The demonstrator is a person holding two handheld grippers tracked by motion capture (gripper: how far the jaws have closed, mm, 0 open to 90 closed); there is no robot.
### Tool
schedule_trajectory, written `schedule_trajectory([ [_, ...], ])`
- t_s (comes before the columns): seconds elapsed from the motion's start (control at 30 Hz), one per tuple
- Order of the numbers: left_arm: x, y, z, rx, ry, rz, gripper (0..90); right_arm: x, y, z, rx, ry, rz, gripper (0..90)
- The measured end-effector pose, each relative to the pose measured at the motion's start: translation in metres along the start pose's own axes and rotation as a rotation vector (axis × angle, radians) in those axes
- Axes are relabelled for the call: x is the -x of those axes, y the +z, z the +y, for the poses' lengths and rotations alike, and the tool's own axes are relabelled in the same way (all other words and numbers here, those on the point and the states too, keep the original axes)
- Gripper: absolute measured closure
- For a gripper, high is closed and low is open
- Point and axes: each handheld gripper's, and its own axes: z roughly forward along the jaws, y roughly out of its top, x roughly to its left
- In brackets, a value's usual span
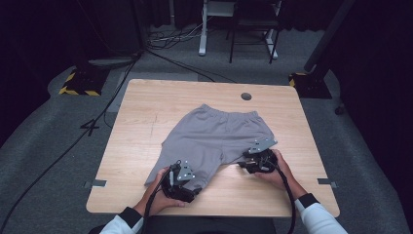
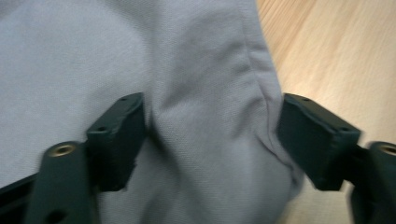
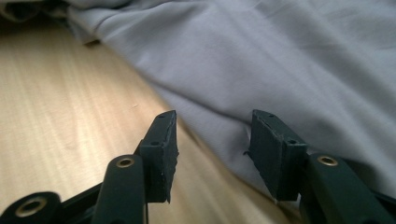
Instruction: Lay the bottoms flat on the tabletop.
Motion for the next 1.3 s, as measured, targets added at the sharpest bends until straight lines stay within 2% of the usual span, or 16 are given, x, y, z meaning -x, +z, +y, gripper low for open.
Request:
schedule_trajectory([
  [0.07,-0.004,-0.001,-0.001,0.007,-0.015,0.002,35.2,0.006,0.001,-0.001,0.012,0.013,0.019,59.2],
  [0.13,-0.008,-0.001,-0.001,-0.003,0.002,0.043,52.4,0.011,0.001,-0.002,0.014,0.038,-0.007,66.3],
  [0.17,-0.011,-0.001,-0.002,0.000,0.007,0.039,57.4,0.013,0.001,-0.002,0.015,0.040,-0.009,69.6],
  [0.23,-0.017,-0.002,-0.002,0.007,0.005,0.051,70.8,0.013,0.000,-0.001,-0.006,0.030,-0.048,79.6],
  [0.37,-0.025,-0.015,0.001,0.073,-0.001,0.060,82.2,0.010,-0.007,0.003,-0.034,-0.017,-0.084,86.2],
  [0.47,-0.034,-0.038,0.008,0.154,-0.004,0.094,87.3,0.009,-0.030,0.013,0.046,-0.012,-0.088,86.6],
  [0.57,-0.053,-0.060,0.014,0.223,-0.053,0.113,87.5,0.013,-0.057,0.024,0.146,0.012,-0.121,86.7],
  [0.67,-0.069,-0.069,0.020,0.250,-0.078,0.127,87.7,0.022,-0.079,0.032,0.218,0.047,-0.163,86.8],
  [0.8,-0.090,-0.066,0.031,0.221,-0.065,0.198,87.8,0.037,-0.088,0.040,0.252,0.089,-0.219,86.8],
  [0.83,-0.098,-0.063,0.032,0.218,-0.082,0.194,87.9,0.041,-0.088,0.041,0.249,0.099,-0.237,86.9],
  [0.93,-0.119,-0.049,0.032,0.155,-0.091,0.248,87.8,0.056,-0.084,0.044,0.228,0.141,-0.287,86.8],
  [1.03,-0.138,-0.032,0.023,0.089,-0.145,0.248,87.8,0.073,-0.074,0.040,0.167,0.184,-0.340,86.8],
  [1.13,-0.147,-0.020,0.010,0.082,-0.213,0.178,87.3,0.091,-0.061,0.028,0.115,0.256,-0.359,86.4],
  [1.2,-0.143,-0.015,0.006,0.058,-0.210,0.152,86.6,0.097,-0.052,0.021,0.065,0.268,-0.365,83.9],
  [1.27,-0.137,-0.015,0.006,0.045,-0.190,0.146,82.9,0.097,-0.043,0.016,0.018,0.284,-0.425,70.1],
  [1.3,-0.135,-0.017,0.006,0.045,-0.188,0.149,78.7,0.097,-0.041,0.013,0.021,0.291,-0.400,65.3],
])
